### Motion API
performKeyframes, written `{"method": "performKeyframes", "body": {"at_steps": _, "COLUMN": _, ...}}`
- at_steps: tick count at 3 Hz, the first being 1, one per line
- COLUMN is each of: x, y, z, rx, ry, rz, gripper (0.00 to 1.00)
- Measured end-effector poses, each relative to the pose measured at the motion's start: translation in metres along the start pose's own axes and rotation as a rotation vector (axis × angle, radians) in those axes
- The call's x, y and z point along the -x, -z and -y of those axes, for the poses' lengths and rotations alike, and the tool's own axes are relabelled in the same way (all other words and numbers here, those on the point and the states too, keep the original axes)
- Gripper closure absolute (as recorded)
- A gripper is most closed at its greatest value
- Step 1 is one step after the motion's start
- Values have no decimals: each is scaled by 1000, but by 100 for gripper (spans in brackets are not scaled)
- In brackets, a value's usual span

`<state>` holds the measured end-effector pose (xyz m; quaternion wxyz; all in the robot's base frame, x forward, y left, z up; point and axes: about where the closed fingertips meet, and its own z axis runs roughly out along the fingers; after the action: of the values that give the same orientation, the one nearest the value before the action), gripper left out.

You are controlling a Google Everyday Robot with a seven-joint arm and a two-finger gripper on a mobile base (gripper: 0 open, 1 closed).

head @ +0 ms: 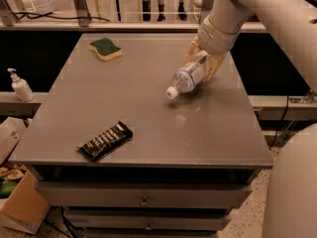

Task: Move blue plastic bottle near rxbar chocolate

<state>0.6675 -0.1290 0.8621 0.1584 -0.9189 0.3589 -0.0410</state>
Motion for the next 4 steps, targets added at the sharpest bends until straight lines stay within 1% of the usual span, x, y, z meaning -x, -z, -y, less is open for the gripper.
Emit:
{"method": "performKeyframes", "body": {"at_steps": 1, "x": 30, "y": 20, "z": -6, "rx": 8, "ry": -20, "rz": 1, "gripper": 100}}
{"method": "performKeyframes", "body": {"at_steps": 2, "x": 57, "y": 35, "z": -23, "rx": 16, "ry": -46, "rz": 20, "gripper": 100}}
{"method": "performKeyframes", "body": {"at_steps": 3, "x": 80, "y": 44, "z": -43, "rx": 19, "ry": -69, "rz": 50, "gripper": 100}}
{"method": "performKeyframes", "body": {"at_steps": 4, "x": 103, "y": 43, "z": -61, "rx": 24, "ry": -85, "rz": 93, "gripper": 100}}
